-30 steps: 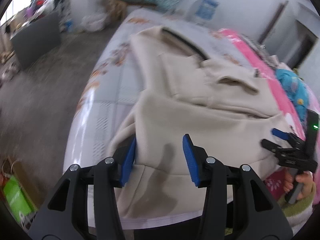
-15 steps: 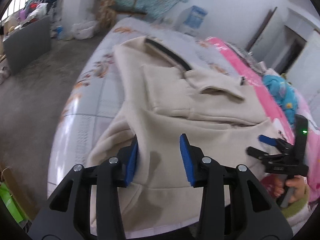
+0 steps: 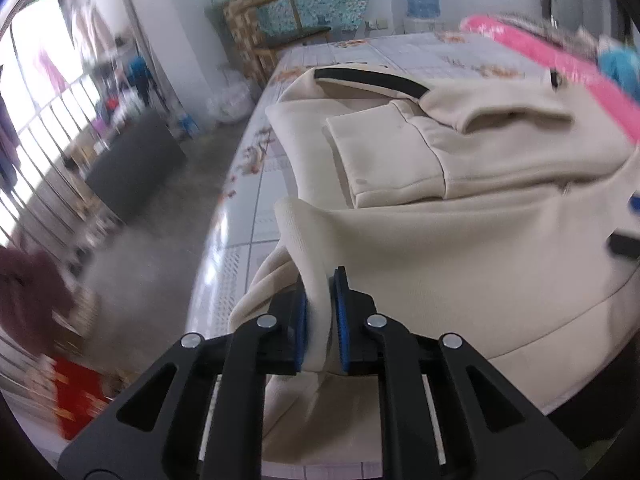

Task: Fold large clothes
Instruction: 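Move the left tool to the jacket's side edge and close on it, then hold the side edge with the left tool while the right tool grasps the opposite side edge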

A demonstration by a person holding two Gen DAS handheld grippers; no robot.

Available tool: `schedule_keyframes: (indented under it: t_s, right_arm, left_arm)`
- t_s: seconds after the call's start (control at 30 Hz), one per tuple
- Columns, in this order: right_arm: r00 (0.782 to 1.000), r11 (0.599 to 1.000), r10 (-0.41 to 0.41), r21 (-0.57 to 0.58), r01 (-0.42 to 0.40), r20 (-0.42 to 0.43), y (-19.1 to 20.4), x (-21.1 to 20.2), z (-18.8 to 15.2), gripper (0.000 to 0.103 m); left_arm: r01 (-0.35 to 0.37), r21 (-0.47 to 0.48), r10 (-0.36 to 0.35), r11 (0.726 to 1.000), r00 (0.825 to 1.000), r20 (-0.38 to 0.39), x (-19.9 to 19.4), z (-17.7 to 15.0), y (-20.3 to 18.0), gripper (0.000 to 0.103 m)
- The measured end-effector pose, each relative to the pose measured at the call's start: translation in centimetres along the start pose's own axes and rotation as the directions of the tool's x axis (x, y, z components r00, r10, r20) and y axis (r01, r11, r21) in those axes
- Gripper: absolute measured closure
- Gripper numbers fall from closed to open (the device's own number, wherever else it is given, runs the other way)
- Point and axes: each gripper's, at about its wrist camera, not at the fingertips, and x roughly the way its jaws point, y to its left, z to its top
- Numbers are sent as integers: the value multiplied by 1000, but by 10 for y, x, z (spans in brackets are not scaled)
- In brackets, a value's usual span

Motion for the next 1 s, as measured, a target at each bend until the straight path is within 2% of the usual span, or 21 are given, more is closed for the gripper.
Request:
schedule_keyframes:
  t_s: [0.07, 0.17, 0.27, 0.37, 0.5, 0.6, 0.7, 0.83, 1.0]
  right_arm:
    - [1000, 1000, 1, 26, -1, 16, -9, -7, -3, 6]
    - [998, 997, 12, 72, -16, 54, -28, -23, -10, 6]
    - [993, 991, -9, 135, -7, 117, -60, -48, -16, 13]
    - [981, 973, -103, 221, 64, 166, -100, -70, -18, 22]
    - [978, 941, -126, 333, 63, 169, -140, -77, -20, 37]
    - [980, 938, -123, 341, 64, 154, -150, -70, -14, 44]
    - [985, 938, -78, 345, 21, 153, -152, -60, -7, 56]
    - [990, 939, -46, 345, -4, 137, -153, -45, -2, 62]
    - [993, 948, -74, 317, 40, 96, -148, -38, -6, 68]
  left_arm:
    - [-44, 32, 44, 999, 999, 9, 0, -1, -7, 92]
    - [-69, 49, 68, 996, 998, 16, 0, -4, -10, 92]
    - [-69, 56, 68, 996, 998, 19, -1, -5, -10, 92]
    - [-61, 53, 60, 997, 998, 16, 0, -5, -8, 92]
    - [-60, 45, 60, 997, 998, 13, 1, -4, -9, 92]
    - [-58, 39, 58, 998, 998, 9, 1, -4, -10, 92]
    - [-55, 37, 55, 998, 998, 6, 2, -4, -10, 92]
    - [-59, 42, 59, 997, 998, 6, 2, -5, -11, 92]
    - [-64, 50, 64, 997, 998, 4, 2, -4, -12, 92]
